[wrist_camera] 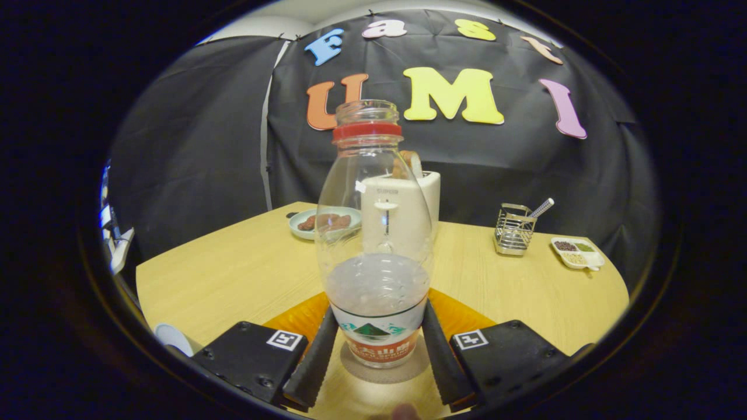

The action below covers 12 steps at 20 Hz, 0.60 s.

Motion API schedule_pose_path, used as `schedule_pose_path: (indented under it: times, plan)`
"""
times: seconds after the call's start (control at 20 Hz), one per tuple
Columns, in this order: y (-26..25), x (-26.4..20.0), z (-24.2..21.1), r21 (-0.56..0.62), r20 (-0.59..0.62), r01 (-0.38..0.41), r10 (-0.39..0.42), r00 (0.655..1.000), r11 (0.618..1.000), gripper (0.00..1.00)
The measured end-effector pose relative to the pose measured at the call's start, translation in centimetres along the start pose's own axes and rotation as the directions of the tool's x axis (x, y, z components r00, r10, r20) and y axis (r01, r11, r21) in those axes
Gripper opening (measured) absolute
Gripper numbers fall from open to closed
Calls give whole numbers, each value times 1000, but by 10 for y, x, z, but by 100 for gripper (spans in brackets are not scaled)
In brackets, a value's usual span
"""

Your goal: Take the bottle from table, then pour the juice into the cup, finally place the bottle on the coaster

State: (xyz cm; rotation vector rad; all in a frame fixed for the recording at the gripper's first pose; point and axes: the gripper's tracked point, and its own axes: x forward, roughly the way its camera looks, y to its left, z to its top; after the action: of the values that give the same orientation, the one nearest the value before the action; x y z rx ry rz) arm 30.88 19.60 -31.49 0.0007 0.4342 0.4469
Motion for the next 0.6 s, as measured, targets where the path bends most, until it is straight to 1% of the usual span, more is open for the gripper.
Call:
schedule_pose_path:
  times: [0.25,0.35,0.5,0.6]
  plan:
    - [-2,1,-4,13,-5,1,-1,1000,1000,83]
    - [-3,-2,-3,7,-10,8,-8,1000,1000,89]
    - [-5,-8,9,1,18,21,-21,1000,1000,98]
    - [-7,-17,20,10,43,34,-34,998,999,99]
